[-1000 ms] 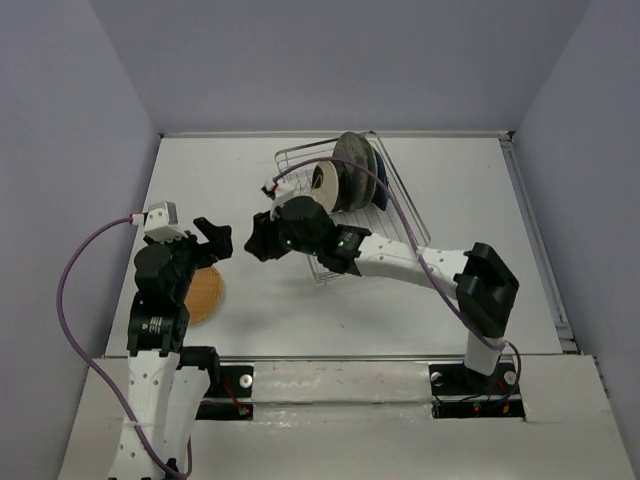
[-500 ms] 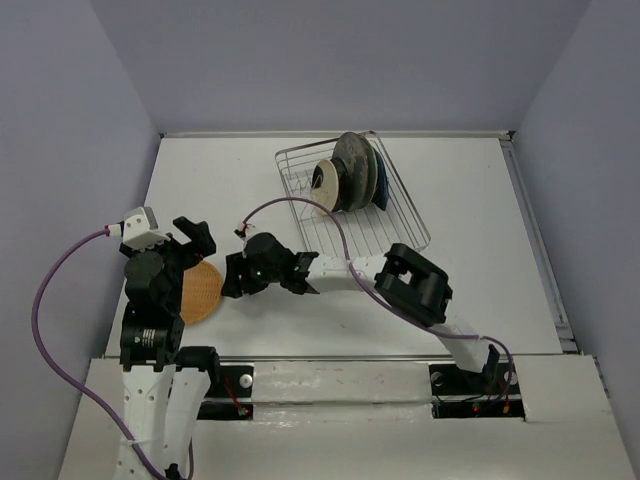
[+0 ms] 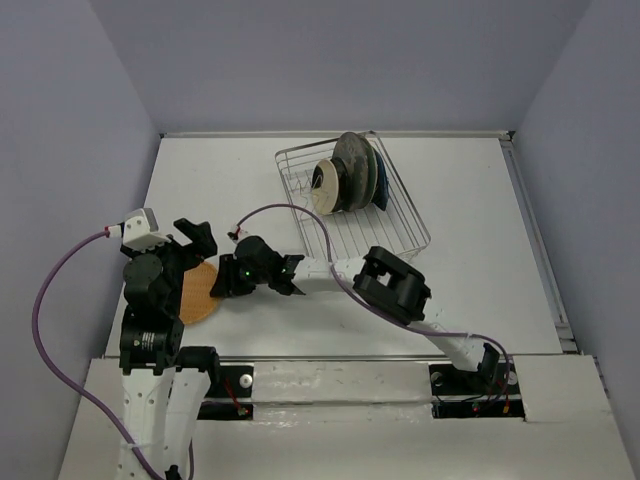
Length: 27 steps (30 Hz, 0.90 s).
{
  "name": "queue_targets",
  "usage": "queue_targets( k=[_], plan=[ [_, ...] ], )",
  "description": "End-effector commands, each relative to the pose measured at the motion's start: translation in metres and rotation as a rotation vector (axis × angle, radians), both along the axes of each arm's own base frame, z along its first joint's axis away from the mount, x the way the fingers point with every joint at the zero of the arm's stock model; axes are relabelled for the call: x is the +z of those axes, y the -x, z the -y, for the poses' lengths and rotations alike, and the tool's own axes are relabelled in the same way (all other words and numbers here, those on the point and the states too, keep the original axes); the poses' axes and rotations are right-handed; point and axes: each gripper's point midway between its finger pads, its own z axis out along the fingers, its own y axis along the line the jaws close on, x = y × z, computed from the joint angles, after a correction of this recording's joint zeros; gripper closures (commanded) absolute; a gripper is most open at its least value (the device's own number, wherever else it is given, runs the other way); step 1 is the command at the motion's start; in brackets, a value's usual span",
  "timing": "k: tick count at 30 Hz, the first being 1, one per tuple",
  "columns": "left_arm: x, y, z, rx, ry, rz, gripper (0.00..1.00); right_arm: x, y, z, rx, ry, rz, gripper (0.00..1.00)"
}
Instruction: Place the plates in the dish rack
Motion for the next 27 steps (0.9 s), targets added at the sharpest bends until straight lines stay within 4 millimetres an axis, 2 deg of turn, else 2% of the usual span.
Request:
queue_targets(
  k=[1,4,7,10,11,12,13,15,16,17,18,19,20,23,24,26,27],
  plan=[
    [0.012,-0.002,0.006,-0.032,0.001,0.053,0.01,-0.002,-0.001,-0.016,-0.021,-0.041,-0.041,0.54],
    [0.013,-0.001,0.007,-0.035,0.001,0.059,0.01,-0.012,-0.002,-0.018,-0.049,-0.036,-0.083,0.57],
    [0.014,0.000,0.008,-0.041,0.002,0.062,0.01,-0.019,-0.008,-0.018,-0.103,-0.031,-0.108,0.63],
    [0.014,0.000,0.010,-0.047,0.002,0.064,0.01,-0.019,-0.009,-0.016,-0.120,-0.034,-0.106,0.82],
    [0.015,0.000,0.010,-0.049,0.002,0.068,0.01,-0.008,-0.013,-0.016,-0.134,-0.049,-0.086,0.89],
    [0.015,0.001,0.010,-0.049,0.003,0.069,0.01,-0.008,-0.014,-0.012,-0.141,-0.051,-0.075,0.91],
    [0.016,0.001,0.010,-0.047,0.002,0.070,0.01,0.011,-0.019,-0.011,-0.156,-0.071,-0.033,0.93],
    [0.016,0.002,0.007,-0.032,-0.003,0.071,0.01,0.028,-0.017,-0.007,-0.163,-0.093,0.018,0.93],
    [0.017,0.003,0.006,-0.025,-0.005,0.073,0.01,0.047,-0.020,-0.001,-0.174,-0.117,0.064,0.93],
    [0.017,0.003,0.004,-0.016,-0.006,0.073,0.01,0.039,-0.022,0.003,-0.179,-0.104,0.085,0.93],
    [0.018,0.004,0.003,-0.009,-0.005,0.073,0.01,0.049,-0.024,0.006,-0.184,-0.112,0.117,0.93],
    [0.018,0.004,0.002,-0.002,-0.007,0.074,0.01,0.081,-0.024,0.010,-0.184,-0.152,0.156,0.93],
    [0.018,0.005,0.000,0.007,-0.008,0.073,0.01,0.103,-0.034,0.022,-0.232,-0.152,0.234,0.93],
    [0.018,0.005,-0.003,0.021,-0.009,0.070,0.01,0.119,-0.056,0.054,-0.330,-0.036,0.385,0.93],
    [0.019,0.005,-0.003,0.023,-0.008,0.071,0.01,0.141,-0.065,0.069,-0.369,-0.031,0.421,0.93],
    [0.018,0.006,-0.004,0.029,-0.010,0.071,0.01,0.157,-0.084,0.096,-0.435,-0.002,0.478,0.93],
    [0.018,0.007,-0.006,0.042,-0.009,0.071,0.01,0.155,-0.100,0.118,-0.477,0.028,0.489,0.93]
  ],
)
